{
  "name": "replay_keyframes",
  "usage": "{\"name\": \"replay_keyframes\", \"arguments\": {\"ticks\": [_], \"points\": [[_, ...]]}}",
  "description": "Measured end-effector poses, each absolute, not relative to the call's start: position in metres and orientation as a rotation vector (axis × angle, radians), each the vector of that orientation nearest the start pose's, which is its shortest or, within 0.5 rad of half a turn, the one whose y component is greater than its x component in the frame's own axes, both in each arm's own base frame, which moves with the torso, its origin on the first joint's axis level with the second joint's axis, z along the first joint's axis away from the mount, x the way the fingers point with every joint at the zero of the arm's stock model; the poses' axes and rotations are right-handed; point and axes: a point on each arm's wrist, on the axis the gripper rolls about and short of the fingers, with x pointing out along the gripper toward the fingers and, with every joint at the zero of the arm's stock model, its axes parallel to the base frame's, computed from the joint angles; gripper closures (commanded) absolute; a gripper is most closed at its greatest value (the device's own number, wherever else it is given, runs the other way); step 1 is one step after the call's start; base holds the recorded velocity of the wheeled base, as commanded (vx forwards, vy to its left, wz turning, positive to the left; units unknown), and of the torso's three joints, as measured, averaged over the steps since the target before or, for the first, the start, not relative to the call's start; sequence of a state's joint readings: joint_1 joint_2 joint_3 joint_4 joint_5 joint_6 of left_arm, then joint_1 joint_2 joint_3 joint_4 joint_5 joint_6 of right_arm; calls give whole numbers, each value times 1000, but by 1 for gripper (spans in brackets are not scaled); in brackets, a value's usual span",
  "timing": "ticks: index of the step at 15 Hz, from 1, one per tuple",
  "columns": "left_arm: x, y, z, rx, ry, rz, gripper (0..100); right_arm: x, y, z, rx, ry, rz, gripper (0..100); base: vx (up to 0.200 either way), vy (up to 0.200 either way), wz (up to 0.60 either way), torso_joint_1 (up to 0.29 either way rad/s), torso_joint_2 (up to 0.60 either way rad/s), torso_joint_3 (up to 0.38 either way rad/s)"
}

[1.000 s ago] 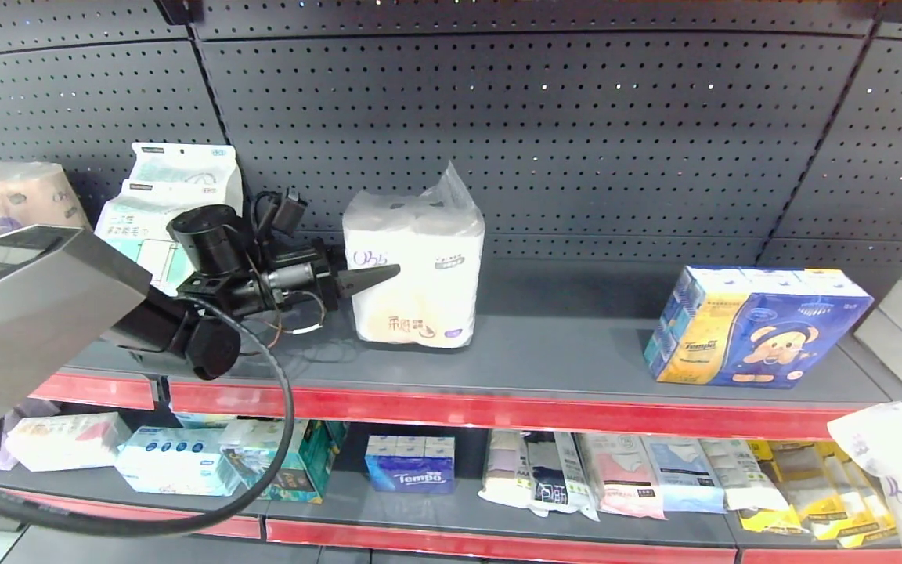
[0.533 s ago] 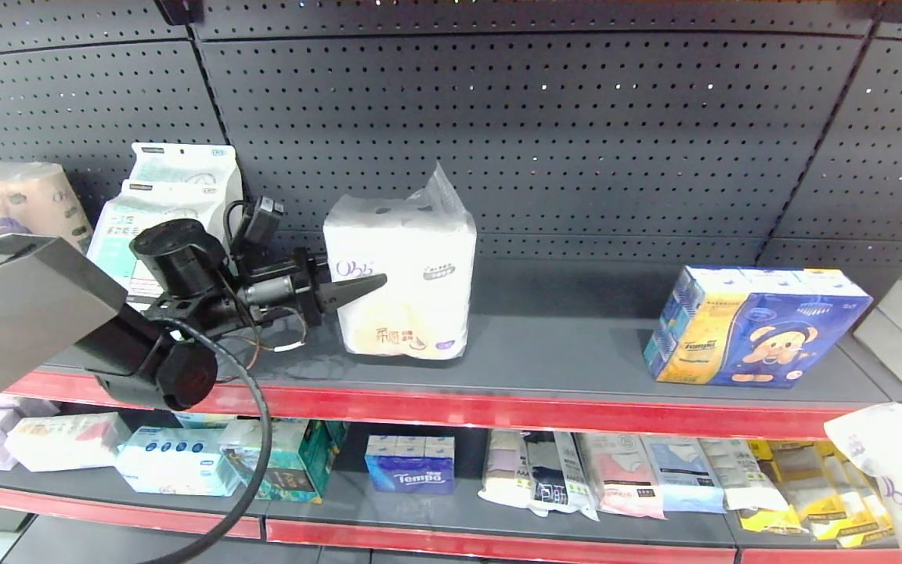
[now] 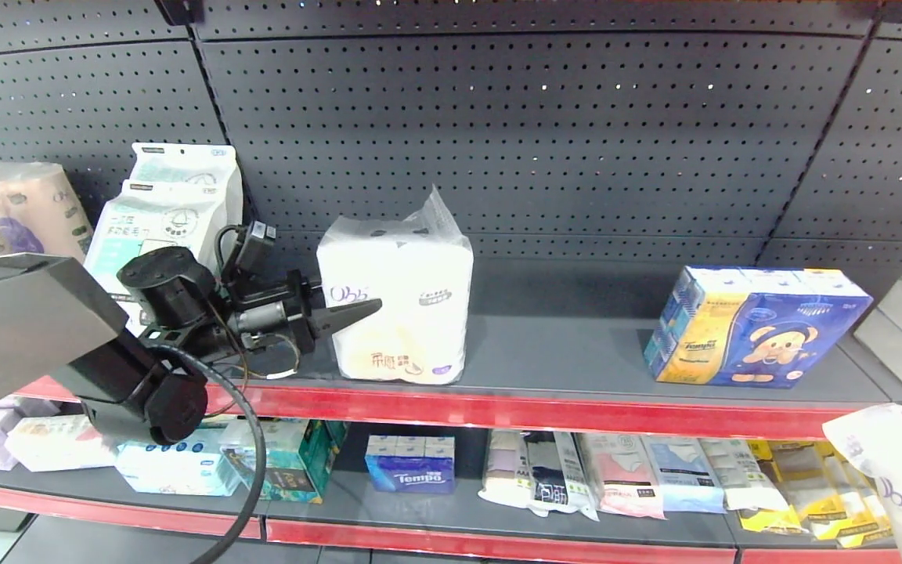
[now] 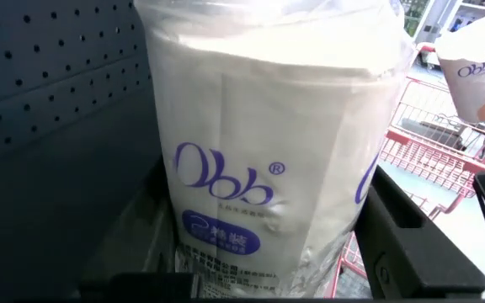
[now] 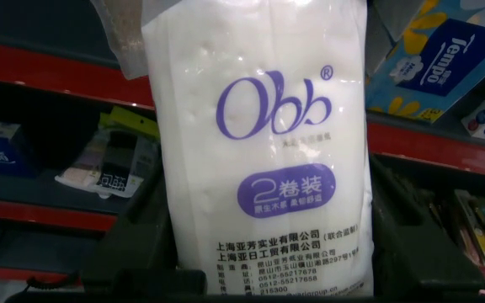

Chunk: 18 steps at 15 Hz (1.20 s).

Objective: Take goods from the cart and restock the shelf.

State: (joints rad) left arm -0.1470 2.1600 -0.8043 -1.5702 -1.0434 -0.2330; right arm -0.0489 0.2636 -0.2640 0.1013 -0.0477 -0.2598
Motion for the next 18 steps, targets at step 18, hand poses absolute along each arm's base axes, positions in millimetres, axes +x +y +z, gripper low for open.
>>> {"name": "replay_keyframes", "arguments": {"ticks": [18], "points": [[370,-76,100,-113,-55,-1163,100,-11,-1,144,-255,126,-81,100,0,0,0,0,0,0]]}}
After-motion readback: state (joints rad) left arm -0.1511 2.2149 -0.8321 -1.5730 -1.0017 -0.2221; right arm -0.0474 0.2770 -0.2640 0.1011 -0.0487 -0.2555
